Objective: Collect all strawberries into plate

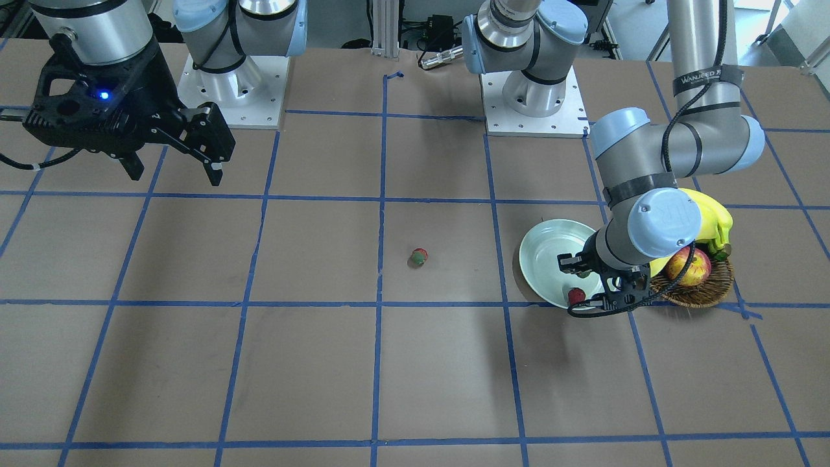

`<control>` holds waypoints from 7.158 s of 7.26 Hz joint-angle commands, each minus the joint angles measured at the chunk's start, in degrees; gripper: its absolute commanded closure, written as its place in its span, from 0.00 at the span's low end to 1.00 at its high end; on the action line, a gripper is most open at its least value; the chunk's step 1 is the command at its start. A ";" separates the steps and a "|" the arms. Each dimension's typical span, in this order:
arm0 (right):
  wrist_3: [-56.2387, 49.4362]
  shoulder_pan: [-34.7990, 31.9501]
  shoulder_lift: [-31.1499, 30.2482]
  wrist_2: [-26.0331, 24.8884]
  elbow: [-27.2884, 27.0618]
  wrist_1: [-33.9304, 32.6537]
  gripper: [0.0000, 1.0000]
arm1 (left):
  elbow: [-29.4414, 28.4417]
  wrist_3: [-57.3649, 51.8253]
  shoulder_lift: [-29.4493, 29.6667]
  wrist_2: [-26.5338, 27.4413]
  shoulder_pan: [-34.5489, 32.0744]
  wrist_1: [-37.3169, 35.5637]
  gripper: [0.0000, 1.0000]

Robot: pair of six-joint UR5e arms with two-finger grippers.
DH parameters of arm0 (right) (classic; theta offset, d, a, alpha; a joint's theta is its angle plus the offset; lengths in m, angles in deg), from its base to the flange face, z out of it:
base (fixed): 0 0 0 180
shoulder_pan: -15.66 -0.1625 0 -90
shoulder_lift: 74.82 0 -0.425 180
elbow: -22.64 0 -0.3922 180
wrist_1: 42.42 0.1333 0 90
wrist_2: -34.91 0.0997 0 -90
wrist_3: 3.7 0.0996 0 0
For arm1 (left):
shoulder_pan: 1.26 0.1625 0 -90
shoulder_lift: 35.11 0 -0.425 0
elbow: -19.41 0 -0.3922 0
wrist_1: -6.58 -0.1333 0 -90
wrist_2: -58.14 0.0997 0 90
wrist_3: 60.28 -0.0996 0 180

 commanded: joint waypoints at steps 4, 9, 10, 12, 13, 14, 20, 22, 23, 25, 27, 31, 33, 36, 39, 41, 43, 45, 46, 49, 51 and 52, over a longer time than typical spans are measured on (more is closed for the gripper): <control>-0.01 0.00 0.02 -0.09 -0.01 0.03 0.00 | -0.33 -0.13 -0.63 0.10 0.09 1.71 0.00; 0.08 0.00 -0.06 -0.53 0.08 0.03 0.00 | -3.85 8.28 -2.48 -10.69 -12.35 -0.89 0.00; 0.08 0.09 -0.06 -0.61 0.08 0.03 0.00 | -3.50 8.83 -2.04 -14.46 -15.35 -3.70 0.00; 0.08 0.09 -0.06 -0.70 0.08 0.03 0.00 | -2.80 10.50 -0.99 -18.19 -21.41 -6.25 0.00; 0.08 0.09 -0.06 -0.70 0.16 0.03 0.00 | -1.92 10.42 -0.11 -18.45 -22.23 -9.32 0.00; 0.08 0.09 -0.06 -0.88 0.17 0.03 0.00 | -0.61 10.34 0.59 -19.15 -22.93 -10.92 0.00; 0.16 0.09 -0.24 -0.88 0.17 0.38 0.00 | 3.01 10.07 3.93 -19.33 -26.28 -12.95 0.00; 0.16 0.09 -0.24 -0.88 0.17 0.56 0.00 | 3.18 10.33 4.38 -19.42 -26.71 -12.95 0.00; 0.16 0.09 -0.24 -0.88 0.17 0.56 0.00 | 3.18 10.16 4.47 -19.42 -26.72 -13.04 0.20; 0.08 0.09 -0.24 -0.88 0.17 0.56 0.00 | 3.01 10.24 4.47 -19.51 -26.72 -13.13 1.00; 0.16 0.09 -0.33 -0.88 -0.01 0.74 0.00 | 2.48 9.90 4.38 -19.42 -26.72 -13.22 1.00; -0.01 0.35 -0.24 -0.88 -0.27 0.74 0.00 | -7.96 3.53 0.87 -18.80 -14.48 -0.44 1.00; -0.01 0.18 -0.33 -0.88 -0.27 0.65 0.00 | -7.81 -7.47 -0.72 -13.40 -4.35 3.56 1.00; -0.01 0.09 -0.33 -0.88 -0.19 0.56 0.00 | -5.10 -8.56 -0.28 -8.09 -0.54 5.33 1.00; -0.01 0.09 -0.33 -0.88 -0.19 0.65 0.00 | -4.19 -6.64 -0.98 -8.08 -0.44 4.72 0.00; -0.10 0.09 -0.33 -0.88 -0.27 0.65 0.00 | -7.61 -3.14 -3.43 -7.82 -0.61 5.58 0.00; -0.10 0.26 -0.24 -0.88 -0.27 0.65 0.00 | -16.98 0.12 -6.60 -8.25 -1.05 13.90 0.00; -0.10 0.35 -0.24 -0.88 -0.27 0.74 0.00 | -25.26 0.84 -8.36 -12.26 -2.01 16.05 0.00; -0.10 0.26 -0.24 -0.88 -0.27 0.65 0.00 | -25.90 0.41 -10.11 -11.43 -2.54 16.66 0.00; -0.10 0.26 -0.24 -0.88 -0.27 0.74 0.00 | -25.20 1.55 -13.10 -10.01 -5.62 16.83 0.00; -0.10 0.35 -0.24 -0.88 -0.27 0.65 0.00 | -22.93 0.67 -15.21 -9.84 -5.80 17.89 0.00; -0.10 0.26 -0.24 -0.88 -0.27 0.74 0.00 | -21.62 0.84 -15.66 -10.10 -5.80 18.07 0.00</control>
